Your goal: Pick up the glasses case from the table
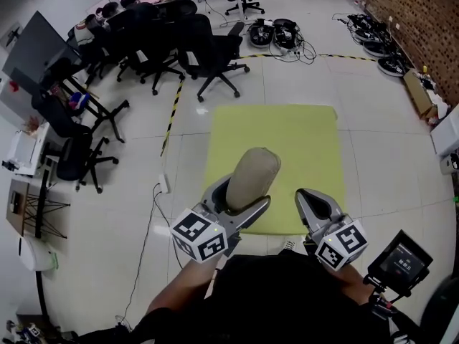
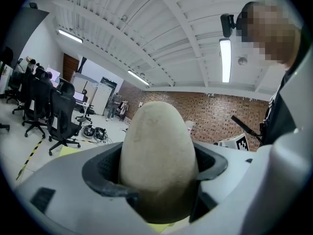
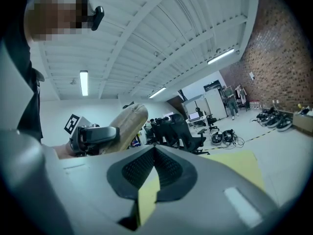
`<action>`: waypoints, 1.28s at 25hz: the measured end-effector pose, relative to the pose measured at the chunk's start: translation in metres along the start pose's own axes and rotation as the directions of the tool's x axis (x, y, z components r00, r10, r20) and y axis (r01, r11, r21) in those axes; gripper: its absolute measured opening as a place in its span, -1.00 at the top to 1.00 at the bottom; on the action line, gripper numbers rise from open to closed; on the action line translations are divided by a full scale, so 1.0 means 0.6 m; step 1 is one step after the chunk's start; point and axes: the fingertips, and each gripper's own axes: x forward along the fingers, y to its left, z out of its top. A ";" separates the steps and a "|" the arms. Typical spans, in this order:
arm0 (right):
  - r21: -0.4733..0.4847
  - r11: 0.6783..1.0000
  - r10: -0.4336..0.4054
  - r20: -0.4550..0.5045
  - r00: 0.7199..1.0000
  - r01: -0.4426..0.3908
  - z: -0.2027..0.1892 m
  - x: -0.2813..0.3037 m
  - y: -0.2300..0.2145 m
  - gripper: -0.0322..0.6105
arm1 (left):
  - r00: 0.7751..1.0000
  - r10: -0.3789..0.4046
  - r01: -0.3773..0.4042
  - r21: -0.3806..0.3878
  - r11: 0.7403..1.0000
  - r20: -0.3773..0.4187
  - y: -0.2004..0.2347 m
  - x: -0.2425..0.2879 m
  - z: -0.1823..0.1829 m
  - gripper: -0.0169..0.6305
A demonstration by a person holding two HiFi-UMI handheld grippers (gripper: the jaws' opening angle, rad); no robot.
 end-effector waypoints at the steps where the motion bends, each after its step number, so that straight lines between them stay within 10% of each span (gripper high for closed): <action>1: 0.000 1.000 -0.009 -0.002 1.000 0.009 -0.006 0.000 0.017 0.89 | 1.000 -0.007 0.007 -0.002 1.000 0.003 0.000 -0.017 -0.001 -0.27; 32: -0.058 0.981 -0.185 -0.045 0.982 0.183 -0.104 -0.060 0.296 0.89 | 0.983 -0.184 0.184 0.011 0.983 0.005 -0.055 -0.269 -0.055 -0.27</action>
